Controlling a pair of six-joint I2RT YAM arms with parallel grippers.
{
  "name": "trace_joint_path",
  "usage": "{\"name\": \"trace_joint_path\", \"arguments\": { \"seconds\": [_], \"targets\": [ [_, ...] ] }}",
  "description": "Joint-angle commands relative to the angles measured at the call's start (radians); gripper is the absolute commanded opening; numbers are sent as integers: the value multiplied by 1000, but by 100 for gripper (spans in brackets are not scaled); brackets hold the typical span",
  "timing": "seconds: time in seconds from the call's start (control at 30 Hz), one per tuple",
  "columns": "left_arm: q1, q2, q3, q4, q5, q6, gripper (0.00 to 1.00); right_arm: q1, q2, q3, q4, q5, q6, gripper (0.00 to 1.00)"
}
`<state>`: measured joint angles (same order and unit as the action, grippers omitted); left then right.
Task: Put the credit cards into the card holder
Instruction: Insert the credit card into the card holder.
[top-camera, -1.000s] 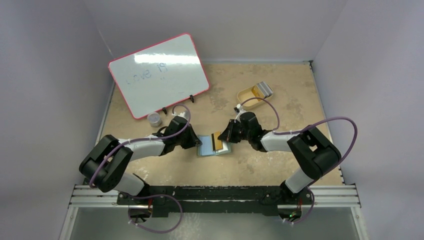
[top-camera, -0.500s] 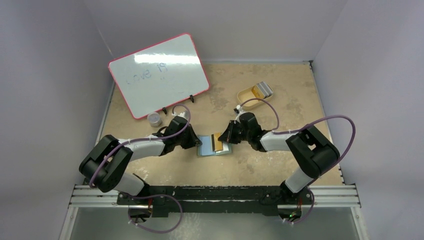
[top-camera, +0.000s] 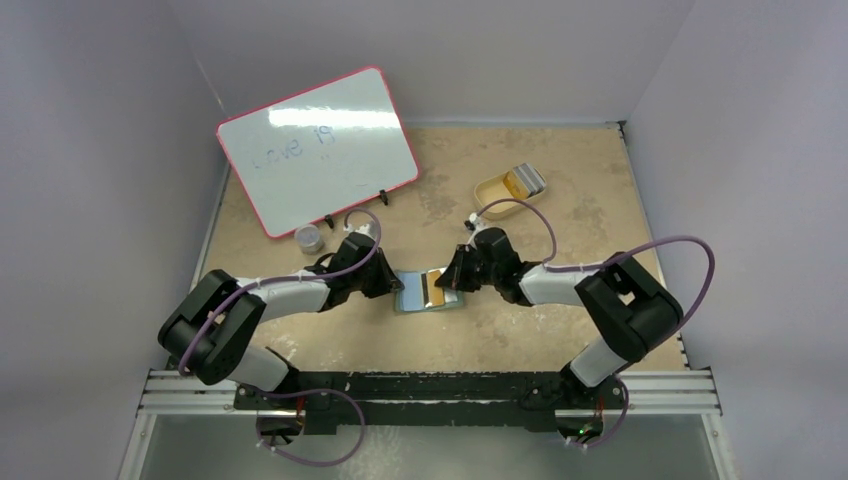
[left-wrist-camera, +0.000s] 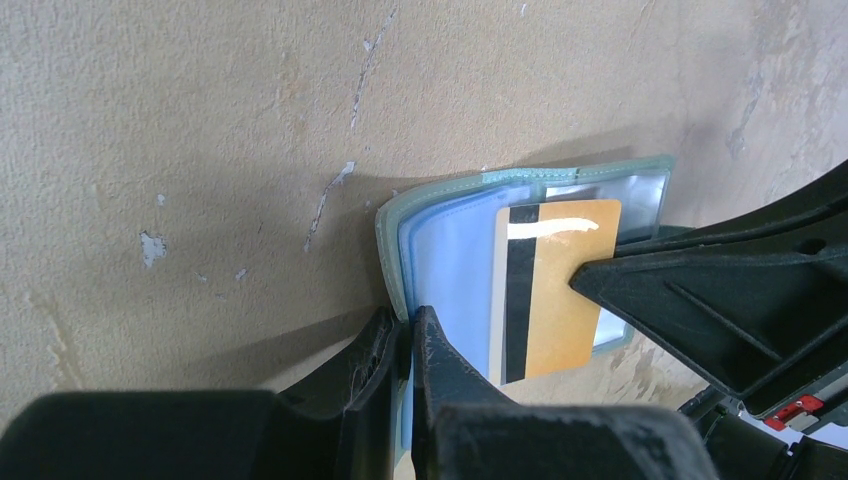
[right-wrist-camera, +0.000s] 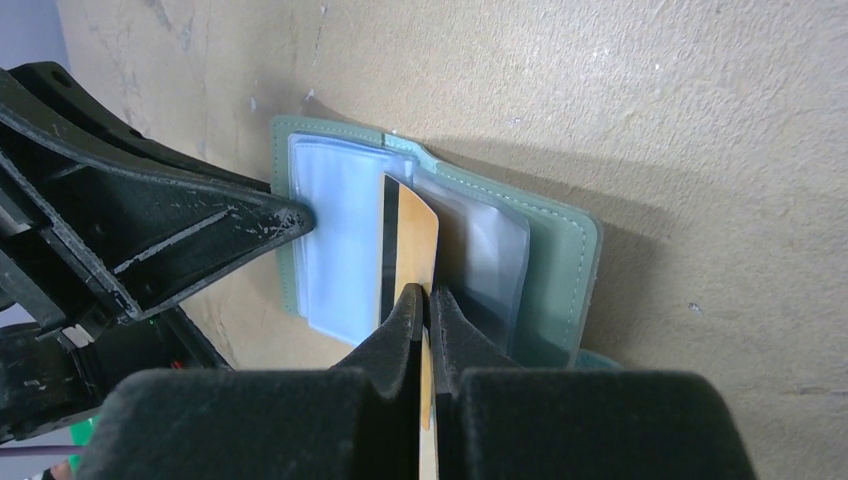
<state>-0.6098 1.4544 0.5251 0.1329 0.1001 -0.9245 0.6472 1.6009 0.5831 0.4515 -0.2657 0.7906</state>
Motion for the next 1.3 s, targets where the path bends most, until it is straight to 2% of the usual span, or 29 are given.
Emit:
{"name": "trace_joint_path", "arguments": {
  "seconds": [0.0, 0.57, 0.7, 0.83, 0.97, 1.1, 1.27],
  "targets": [
    [2, -22, -2, -13, -34, 1, 0, 9, -15, 2, -164, 77, -57, 0],
    [-1, -39, -37, 69, 35, -32, 2, 39, 97, 26, 43, 33, 55, 0],
    [0, -45, -44, 86, 42, -42, 4, 47, 114, 35, 47, 22, 61, 0],
    [-1, -46, -43, 86, 44, -42, 5, 48, 81, 47, -61, 57, 25, 18],
    [0, -53, -45, 83, 47, -40, 5, 48, 12, 68, -162, 127, -7, 31],
    [1, -57, -41, 85, 54, -42, 5, 49, -9, 86, -187, 152, -17, 35],
    [-1, -55, -40, 86, 55, -40, 7, 54, 7, 94, -171, 137, -22, 32]
  ]
}}
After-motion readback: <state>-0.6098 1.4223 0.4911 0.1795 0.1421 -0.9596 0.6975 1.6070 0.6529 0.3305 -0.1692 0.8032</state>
